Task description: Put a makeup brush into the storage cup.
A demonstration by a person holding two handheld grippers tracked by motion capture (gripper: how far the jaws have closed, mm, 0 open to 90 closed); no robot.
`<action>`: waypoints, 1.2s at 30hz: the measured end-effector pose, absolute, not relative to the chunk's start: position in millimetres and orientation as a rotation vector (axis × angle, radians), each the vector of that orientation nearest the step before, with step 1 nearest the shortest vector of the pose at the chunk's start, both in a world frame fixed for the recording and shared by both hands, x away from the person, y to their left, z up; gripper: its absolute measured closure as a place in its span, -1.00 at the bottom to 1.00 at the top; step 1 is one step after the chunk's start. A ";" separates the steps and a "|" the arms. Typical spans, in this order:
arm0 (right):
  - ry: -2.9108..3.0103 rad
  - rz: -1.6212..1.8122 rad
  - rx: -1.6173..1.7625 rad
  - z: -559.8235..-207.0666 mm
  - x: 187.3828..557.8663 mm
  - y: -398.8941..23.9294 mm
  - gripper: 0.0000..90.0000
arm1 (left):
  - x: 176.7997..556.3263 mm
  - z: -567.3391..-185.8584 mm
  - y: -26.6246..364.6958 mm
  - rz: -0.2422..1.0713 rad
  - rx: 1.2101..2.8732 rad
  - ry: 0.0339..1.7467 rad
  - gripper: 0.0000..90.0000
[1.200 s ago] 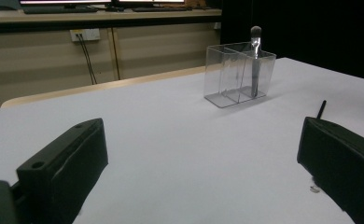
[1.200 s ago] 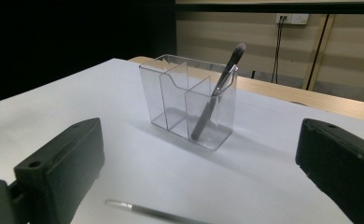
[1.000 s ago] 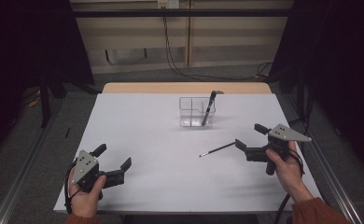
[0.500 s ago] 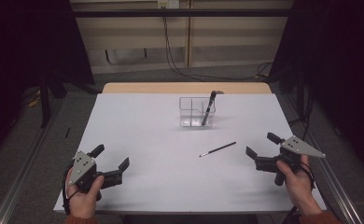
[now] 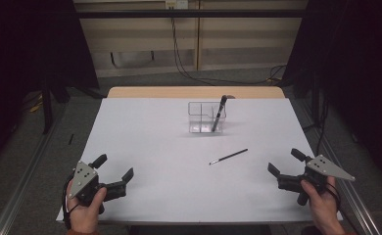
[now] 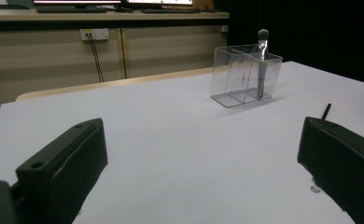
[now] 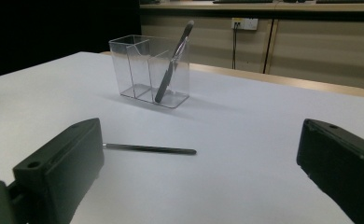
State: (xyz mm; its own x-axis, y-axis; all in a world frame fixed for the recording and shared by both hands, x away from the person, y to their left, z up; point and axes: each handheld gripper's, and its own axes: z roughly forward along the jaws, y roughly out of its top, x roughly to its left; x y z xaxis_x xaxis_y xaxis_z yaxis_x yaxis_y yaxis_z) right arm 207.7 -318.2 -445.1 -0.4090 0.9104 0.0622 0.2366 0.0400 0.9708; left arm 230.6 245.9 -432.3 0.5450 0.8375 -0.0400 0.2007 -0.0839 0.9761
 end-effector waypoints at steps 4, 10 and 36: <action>1.699 1.418 1.174 -448.3 200.7 -322.2 -1.00 | 231.2 -431.1 242.0 0.668 1.619 0.874 -0.97; 1.703 1.413 1.173 -449.7 200.6 -321.4 -1.00 | 233.1 -432.0 239.2 0.654 1.629 0.860 -0.97; 1.841 1.465 1.072 -442.6 229.8 -297.2 -1.00 | 232.0 -432.7 242.7 0.653 1.639 0.862 -0.97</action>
State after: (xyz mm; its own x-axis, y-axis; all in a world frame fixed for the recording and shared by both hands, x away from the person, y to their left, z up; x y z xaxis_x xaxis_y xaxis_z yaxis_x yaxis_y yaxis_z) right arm 229.8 -297.2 -442.6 -0.5314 0.8451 0.0586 0.2466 0.0881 0.9651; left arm 232.0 242.7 -432.7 0.5808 0.8137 -0.0220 0.1993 -0.1160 0.9730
